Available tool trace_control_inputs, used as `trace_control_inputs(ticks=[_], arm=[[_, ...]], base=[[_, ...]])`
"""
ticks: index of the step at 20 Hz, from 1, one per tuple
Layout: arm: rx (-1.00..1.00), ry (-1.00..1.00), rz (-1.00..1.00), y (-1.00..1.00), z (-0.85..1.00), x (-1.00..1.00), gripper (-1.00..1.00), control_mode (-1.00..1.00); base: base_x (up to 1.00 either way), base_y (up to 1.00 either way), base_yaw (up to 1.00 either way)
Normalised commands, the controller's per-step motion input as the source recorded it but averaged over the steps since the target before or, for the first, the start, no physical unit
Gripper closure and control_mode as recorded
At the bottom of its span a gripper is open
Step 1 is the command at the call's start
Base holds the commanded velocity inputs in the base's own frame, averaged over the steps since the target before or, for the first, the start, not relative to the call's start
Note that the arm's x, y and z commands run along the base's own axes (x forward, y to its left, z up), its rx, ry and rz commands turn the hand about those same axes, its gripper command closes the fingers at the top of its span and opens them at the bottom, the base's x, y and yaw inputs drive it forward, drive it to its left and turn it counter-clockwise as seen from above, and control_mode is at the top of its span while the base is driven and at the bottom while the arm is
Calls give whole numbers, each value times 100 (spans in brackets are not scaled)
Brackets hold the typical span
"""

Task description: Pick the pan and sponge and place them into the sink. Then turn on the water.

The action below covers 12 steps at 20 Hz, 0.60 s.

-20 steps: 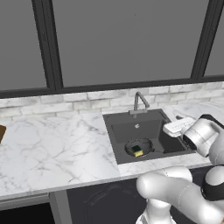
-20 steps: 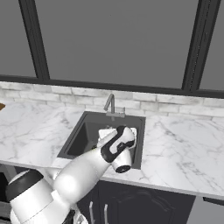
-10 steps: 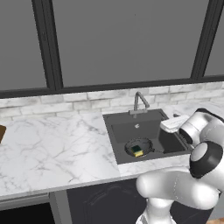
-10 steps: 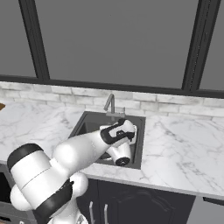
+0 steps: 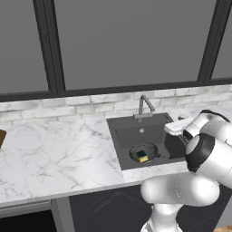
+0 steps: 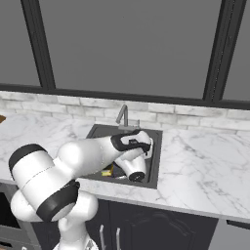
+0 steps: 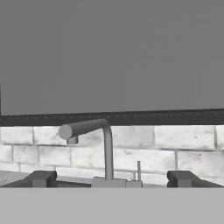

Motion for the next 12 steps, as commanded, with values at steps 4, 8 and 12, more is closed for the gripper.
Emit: trace_control_inputs(ticks=[4,8,12], arm=[[0,-3,0,0,-13,15,-100,-100],[0,-2,0,1,-14,17,-100,-100],[0,-1,0,1,-10,22,-100,-100]], base=[[0,0,0],[0,0,0],[0,0,0]])
